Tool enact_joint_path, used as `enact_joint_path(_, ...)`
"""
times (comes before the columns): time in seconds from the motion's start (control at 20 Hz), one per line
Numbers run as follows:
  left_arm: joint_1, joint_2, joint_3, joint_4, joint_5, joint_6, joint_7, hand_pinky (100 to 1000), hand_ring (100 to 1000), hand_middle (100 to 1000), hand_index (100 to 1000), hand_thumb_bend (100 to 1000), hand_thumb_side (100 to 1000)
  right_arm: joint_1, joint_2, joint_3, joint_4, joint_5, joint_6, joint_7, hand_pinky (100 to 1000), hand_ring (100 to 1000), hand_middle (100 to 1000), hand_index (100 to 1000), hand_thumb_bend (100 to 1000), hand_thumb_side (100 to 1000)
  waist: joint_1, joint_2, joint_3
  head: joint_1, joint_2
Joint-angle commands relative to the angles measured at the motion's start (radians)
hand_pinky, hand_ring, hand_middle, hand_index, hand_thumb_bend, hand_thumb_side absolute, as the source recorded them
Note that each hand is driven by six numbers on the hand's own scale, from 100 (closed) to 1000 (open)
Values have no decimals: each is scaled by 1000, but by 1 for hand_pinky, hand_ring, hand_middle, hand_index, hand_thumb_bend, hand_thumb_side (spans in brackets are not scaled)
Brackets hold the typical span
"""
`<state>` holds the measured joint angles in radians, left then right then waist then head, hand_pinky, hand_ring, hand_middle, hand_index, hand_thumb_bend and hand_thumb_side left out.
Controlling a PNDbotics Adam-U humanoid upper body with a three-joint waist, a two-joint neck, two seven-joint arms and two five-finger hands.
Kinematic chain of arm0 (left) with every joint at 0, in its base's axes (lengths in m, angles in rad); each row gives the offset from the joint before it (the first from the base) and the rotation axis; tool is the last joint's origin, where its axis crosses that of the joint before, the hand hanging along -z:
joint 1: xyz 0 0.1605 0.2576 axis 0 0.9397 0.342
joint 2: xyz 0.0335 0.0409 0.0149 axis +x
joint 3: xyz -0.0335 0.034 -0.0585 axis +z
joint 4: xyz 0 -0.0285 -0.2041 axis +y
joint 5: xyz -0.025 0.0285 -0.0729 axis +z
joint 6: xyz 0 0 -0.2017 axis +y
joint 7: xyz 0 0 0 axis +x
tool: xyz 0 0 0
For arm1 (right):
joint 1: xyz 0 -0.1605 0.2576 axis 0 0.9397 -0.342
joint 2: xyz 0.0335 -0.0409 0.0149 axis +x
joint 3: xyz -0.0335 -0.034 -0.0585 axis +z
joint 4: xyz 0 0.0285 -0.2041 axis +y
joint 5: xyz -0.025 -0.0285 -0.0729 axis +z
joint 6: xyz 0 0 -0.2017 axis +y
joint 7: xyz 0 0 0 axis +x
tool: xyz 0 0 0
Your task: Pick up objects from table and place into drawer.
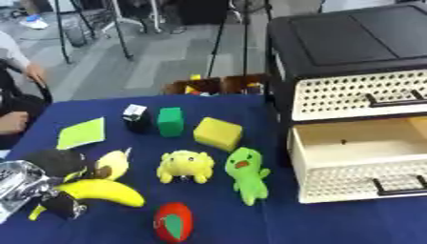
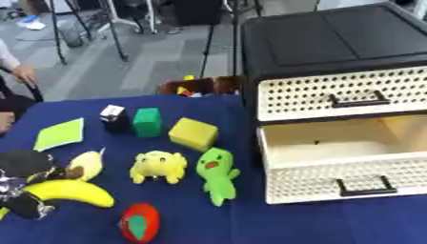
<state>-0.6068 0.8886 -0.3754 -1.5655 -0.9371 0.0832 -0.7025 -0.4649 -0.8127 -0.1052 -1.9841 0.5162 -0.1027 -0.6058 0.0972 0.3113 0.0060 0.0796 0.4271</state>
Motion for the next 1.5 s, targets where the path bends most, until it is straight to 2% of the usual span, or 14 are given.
enact_joint_path(0.05, -22, 48, 34, -57, 5, 4, -21, 235, 463, 540, 712, 120, 413, -5, -20, -11, -16, -7, 0, 0, 417, 507, 504, 758, 100, 824, -2, -27, 1, -5, -5)
enact_joint_path(0.4, -81, 44, 76, -158, 59, 38, -45, 203, 448, 527, 704, 100, 426, -2, -20, -9, -16, -11, 2, 4, 416, 507, 503, 758, 100, 822, 4, -40, 2, -12, 4)
enact_joint_path(0.9, -137, 18, 115, -201, 98, 79, -45, 146, 410, 498, 678, 100, 434, -3, -19, -8, -16, -15, 0, 2, 416, 506, 504, 759, 100, 821, 7, -45, -6, -20, 1)
enact_joint_path(1.2, -220, -39, 115, -191, 107, 80, -38, 124, 392, 484, 664, 100, 437, -5, -17, -5, -16, -18, 0, 5, 415, 506, 504, 758, 100, 818, 9, -55, -12, -35, 11)
enact_joint_path(1.25, -238, -52, 112, -187, 103, 73, -37, 119, 389, 480, 661, 100, 505, -5, -16, -5, -16, -19, 0, 6, 415, 506, 504, 758, 100, 818, 9, -58, -13, -37, 13)
enact_joint_path(1.3, -258, -69, 111, -181, 101, 70, -36, 114, 384, 476, 656, 100, 438, -6, -16, -4, -16, -20, 0, 7, 415, 506, 504, 758, 100, 818, 9, -60, -16, -39, 15)
enact_joint_path(1.5, -334, -133, 102, -151, 103, 64, -28, 100, 371, 458, 633, 100, 442, -10, -15, -1, -16, -26, -2, 13, 414, 506, 504, 758, 100, 819, 11, -69, -29, -42, 20)
